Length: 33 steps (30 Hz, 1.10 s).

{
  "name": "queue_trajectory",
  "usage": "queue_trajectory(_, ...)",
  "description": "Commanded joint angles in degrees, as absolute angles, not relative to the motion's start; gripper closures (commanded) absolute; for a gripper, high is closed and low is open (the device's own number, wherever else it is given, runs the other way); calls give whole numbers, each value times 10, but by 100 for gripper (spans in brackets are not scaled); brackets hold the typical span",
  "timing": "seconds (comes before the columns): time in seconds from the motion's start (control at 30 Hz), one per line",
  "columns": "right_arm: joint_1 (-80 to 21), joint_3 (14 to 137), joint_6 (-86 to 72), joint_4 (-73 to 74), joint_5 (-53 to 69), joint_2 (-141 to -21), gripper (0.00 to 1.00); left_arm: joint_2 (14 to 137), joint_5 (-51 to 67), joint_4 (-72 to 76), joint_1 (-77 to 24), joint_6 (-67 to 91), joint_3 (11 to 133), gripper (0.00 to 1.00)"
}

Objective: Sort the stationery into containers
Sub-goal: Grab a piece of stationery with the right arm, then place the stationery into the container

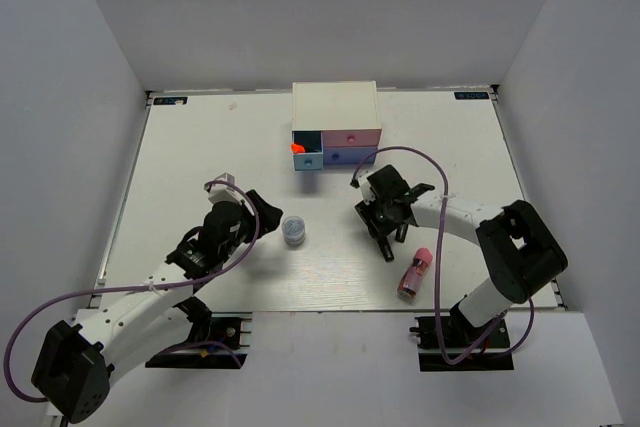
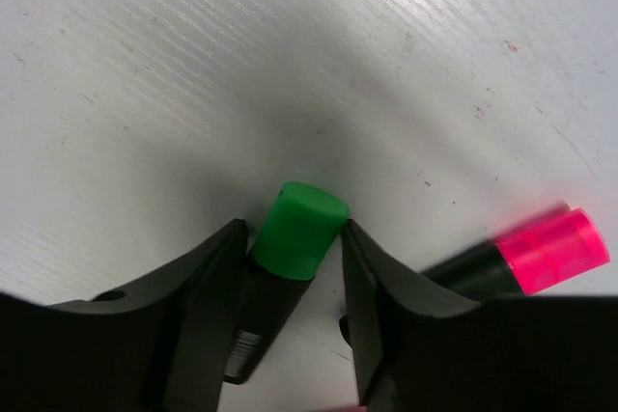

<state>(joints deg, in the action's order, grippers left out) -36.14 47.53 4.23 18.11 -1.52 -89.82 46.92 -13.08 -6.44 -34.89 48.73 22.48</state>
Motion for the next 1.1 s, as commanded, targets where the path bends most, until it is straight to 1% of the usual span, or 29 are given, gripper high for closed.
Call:
queue_trajectory(0.0, -367, 458, 37, 213, -27, -905, 54, 459, -141, -70, -351, 486, 225, 14)
queue_trajectory(0.07, -369, 462, 38, 224, -19, -904, 69, 459, -141, -70, -351, 486, 225, 14)
queue_trajectory(0.1, -368, 470, 47, 229, 17, -902, 76, 459, -141, -70, -351, 486, 225, 14)
queue_trajectory(0.13, -369, 471, 50, 238, 27, -894, 82, 454, -141, -70, -351, 486, 225, 14)
queue_trajectory(0.17, -369, 475, 55, 241, 36, -891, 90, 454, -141, -70, -351, 486, 225, 14)
queue_trajectory(0.2, -367, 484, 68, 240, 68, -885, 95, 454, -141, -70, -351, 486, 225, 14)
queue_trajectory(0.27, -364, 503, 90, 240, 93, -863, 100, 454, -141, -76, -351, 486, 225, 14)
queue_trajectory(0.4, -360, 548, 164, 187, 152, -801, 100, 447, -141, -76, -351, 486, 220, 14)
queue_trajectory(0.47, -357, 577, 214, 135, 198, -772, 100, 441, -141, -81, -351, 486, 220, 14)
queue_trajectory(0.63, -349, 623, 307, 46, 343, -766, 100, 425, -146, -88, -351, 491, 220, 14)
queue_trajectory(0.77, -345, 698, 353, 15, 460, -822, 100, 413, -156, -93, -351, 491, 220, 14)
queue_trajectory(0.8, -339, 708, 355, -12, 489, -854, 100, 408, -156, -98, -351, 491, 220, 14)
queue_trajectory(0.87, -338, 741, 352, -32, 516, -873, 100, 403, -162, -98, -351, 491, 214, 14)
queue_trajectory(0.93, -336, 750, 352, -82, 551, -907, 100, 396, -162, -104, -351, 497, 214, 14)
queue_trajectory(1.07, -330, 794, 352, -149, 578, -959, 100, 391, -167, -104, -351, 497, 214, 14)
